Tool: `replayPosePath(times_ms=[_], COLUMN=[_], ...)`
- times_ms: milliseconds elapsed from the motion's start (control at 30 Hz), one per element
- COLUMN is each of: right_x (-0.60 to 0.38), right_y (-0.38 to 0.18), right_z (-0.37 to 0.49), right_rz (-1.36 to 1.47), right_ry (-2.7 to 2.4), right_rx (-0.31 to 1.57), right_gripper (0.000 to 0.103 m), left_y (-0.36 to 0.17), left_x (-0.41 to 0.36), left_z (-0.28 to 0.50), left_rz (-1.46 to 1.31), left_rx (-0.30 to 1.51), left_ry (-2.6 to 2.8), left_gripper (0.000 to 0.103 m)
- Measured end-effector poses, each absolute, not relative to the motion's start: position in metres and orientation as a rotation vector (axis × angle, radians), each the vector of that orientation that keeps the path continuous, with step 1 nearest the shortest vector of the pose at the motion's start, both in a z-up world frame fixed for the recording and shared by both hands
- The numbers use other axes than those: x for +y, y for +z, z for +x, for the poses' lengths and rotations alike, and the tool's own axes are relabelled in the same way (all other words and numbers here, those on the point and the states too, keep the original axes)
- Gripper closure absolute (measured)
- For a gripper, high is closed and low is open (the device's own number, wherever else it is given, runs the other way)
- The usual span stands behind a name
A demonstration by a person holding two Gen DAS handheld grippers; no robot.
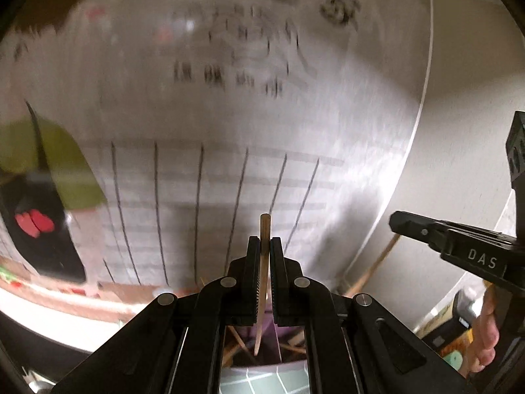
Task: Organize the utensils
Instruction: 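Raise both grippers over the purple holder and open them to drop the chopsticks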
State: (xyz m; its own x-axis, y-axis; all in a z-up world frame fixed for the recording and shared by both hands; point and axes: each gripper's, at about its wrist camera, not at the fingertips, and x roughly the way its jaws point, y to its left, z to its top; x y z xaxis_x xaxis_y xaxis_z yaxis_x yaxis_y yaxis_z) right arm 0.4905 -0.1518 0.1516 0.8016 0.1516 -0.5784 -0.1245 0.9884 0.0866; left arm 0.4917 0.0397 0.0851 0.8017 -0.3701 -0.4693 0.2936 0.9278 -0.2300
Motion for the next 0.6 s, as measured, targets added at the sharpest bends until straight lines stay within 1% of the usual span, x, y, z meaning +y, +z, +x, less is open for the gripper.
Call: replayPosePath(times_ms=[200,300,400,467,533,567,600], right_x=[-0.148,-0.148,-0.151,-0.154,-0.157,-0.158,-0.159], right_y=[0.109,0.097,0.096,0.097,0.1,0.103,0.105], right_z=[0.503,0.499,0.495,0.493,0.486,0.479,0.475], right_rz=[0.05,0.039,0.032,0.028,0.014,0.001,-0.006], right_ry=[0.16,0.144,0.148,0.165,0.152,0.14,0.137], right_rx=[0.716,0.711,0.717,0.748,0.735,0.717,0.705], right_gripper=[0.097,0.097,0.096,0.096,0.095,0.093,0.088], left_y=[0.05,0.042,0.044,0.054,0.067,0.072,0.076], left_x=[0.036,0.037,0.038,0.041,0.044,0.045,0.048], left_z=[0.505,0.505,0.498,0.492,0.483,0.478,0.472], left_rz=[-0.181,-0.188,-0.181,-0.179,-0.18,-0.18,-0.181], left_rx=[0.667,0.686,0.666,0.636,0.615,0.61,0.605], left_ry=[-0.373,-0.368,-0.339,-0.32,-0.315,-0.317,-0.317], left_gripper=[0.095,0.095,0.095,0.095,0.094,0.094,0.094])
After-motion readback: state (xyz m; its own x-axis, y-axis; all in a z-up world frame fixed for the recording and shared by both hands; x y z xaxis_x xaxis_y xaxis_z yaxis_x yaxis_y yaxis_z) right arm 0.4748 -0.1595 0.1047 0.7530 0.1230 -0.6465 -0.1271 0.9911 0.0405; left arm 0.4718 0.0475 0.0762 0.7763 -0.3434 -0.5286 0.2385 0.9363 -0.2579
